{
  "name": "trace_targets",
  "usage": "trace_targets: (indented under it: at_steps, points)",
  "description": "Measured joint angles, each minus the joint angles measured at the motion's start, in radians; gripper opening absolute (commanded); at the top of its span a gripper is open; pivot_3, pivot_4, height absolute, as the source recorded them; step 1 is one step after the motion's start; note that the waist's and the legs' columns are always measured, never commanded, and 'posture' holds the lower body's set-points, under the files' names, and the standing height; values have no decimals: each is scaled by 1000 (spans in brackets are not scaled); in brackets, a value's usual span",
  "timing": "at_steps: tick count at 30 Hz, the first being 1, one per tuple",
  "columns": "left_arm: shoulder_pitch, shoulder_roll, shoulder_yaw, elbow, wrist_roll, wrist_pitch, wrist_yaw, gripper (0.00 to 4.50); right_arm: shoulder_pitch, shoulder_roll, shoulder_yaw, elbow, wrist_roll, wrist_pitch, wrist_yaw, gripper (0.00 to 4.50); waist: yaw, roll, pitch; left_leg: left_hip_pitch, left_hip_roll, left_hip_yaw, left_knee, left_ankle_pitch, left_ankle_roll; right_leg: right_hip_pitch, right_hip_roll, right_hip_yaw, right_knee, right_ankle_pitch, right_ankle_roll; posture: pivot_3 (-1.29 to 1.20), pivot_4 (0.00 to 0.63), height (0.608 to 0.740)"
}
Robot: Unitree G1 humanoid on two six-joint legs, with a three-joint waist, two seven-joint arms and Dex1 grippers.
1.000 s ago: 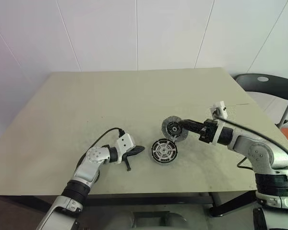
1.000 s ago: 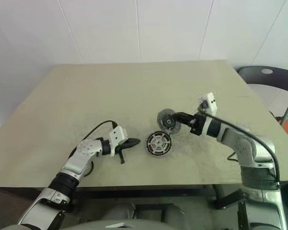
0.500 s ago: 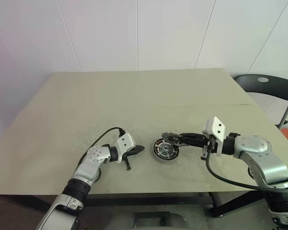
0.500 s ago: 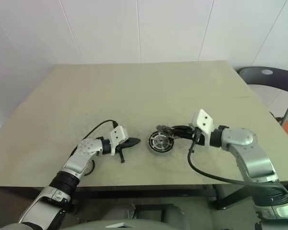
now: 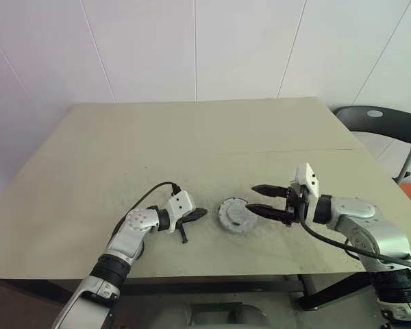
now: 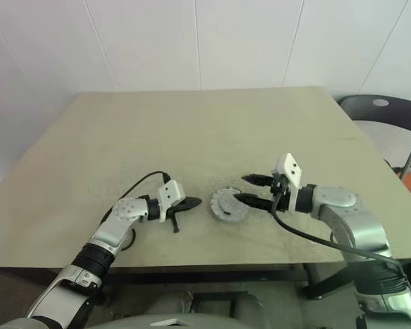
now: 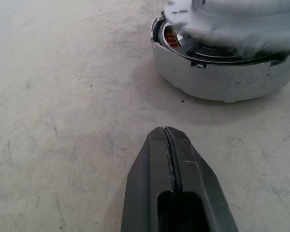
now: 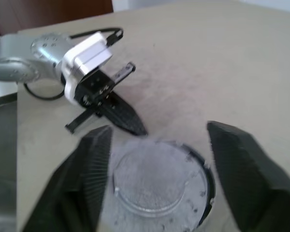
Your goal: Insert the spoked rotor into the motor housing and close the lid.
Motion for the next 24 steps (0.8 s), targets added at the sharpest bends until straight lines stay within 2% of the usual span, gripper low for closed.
trace_targets:
  at_steps: [2, 9, 12, 18, 24]
  points:
    - [0, -1, -1, 0, 1, -1, 1, 0, -5, 1, -12, 0, 15, 10, -7, 4484, 1, 0, 0, 0, 0, 0, 0, 0, 0, 0, 0, 0, 0, 0, 0, 0, 0, 740]
    - [0, -3, -1, 0, 5, -2, 5, 0, -4, -24, -30, 7, 74, 107, 24, 4484, 1, 0, 0, 0, 0, 0, 0, 0, 0, 0, 0, 0, 0, 0, 0, 0, 0, 740]
    - [0, -12, 5, -2, -17, 0, -5, 0, 9, -51, 37, 14, -21, 68, 19, 4484, 0, 0, 0, 0, 0, 0, 0, 0, 0, 0, 0, 0, 0, 0, 0, 0, 0, 740]
    - [7, -22, 55, -124, -143, 62, -73, 0, -2, -15, 153, 78, -184, -45, -15, 4484, -3, 0, 0, 0, 0, 0, 0, 0, 0, -1, 0, 0, 0, 0, 0, 0, 0, 740]
    - [39, 32, 74, -213, -216, 144, -125, 0, -59, 54, 215, 142, -240, -87, -17, 4484, -2, 0, 0, 0, 0, 1, 0, 0, 0, -1, 1, 1, 1, 0, 0, 0, 0, 740]
